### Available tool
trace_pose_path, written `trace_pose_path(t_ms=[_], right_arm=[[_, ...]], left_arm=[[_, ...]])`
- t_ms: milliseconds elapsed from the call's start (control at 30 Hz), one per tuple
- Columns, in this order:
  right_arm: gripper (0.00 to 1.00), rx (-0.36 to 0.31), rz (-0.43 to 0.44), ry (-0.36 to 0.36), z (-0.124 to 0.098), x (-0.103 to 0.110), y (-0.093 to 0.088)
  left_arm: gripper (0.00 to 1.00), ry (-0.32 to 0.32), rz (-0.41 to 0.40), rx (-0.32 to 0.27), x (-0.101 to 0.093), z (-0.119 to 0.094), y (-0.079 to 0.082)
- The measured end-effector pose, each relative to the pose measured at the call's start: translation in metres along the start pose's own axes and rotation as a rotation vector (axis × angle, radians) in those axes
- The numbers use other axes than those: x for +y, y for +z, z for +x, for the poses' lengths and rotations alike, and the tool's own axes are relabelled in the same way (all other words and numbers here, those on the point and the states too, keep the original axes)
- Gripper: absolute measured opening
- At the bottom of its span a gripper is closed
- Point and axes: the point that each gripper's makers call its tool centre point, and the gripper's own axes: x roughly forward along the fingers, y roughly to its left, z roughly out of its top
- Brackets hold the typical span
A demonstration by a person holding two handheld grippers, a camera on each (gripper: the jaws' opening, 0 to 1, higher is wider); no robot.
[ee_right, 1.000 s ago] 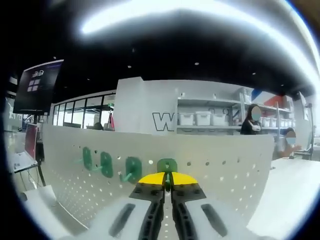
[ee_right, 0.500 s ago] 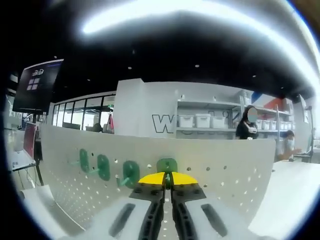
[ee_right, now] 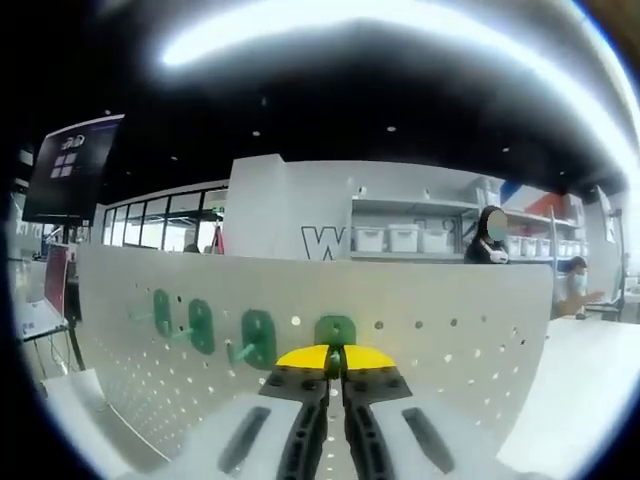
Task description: Insert the hook assembly into the mounting plate slot until the hook locks in place.
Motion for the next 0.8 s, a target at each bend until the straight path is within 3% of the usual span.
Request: trace_pose_path(t_ms=[100,200,500,600,800], right_arm=[[0.00,0.001,-0.043,-0.001,0.001,0.001,-0.001],[0.01,0.006,-0.022,0.001,0.001,0.000,-0.001],[0.02,0.038,-0.081,-0.010,-0.001,0.002,0.000],[0.10,0.016,-0.064,-0.017,-0.003,0.001,0.008],[0.17,-0.022,-0.042,-0.007,-0.011,0.001,0.028]], left_arm=[[0.96,-0.012,-0.011,0.009,-0.002,0.002,-0.003],[0.97,-0.011,-0.015,0.012,-0.002,0.003,-0.005],[0.96,-0.008,-0.007,0.013,-0.004,-0.002,-0.005],[0.96,0.000,-0.010,0.002,-0.001,-0.005,-0.001],[0.97,0.000,-0.007,-0.006,-0.002,-0.010,0.001]])
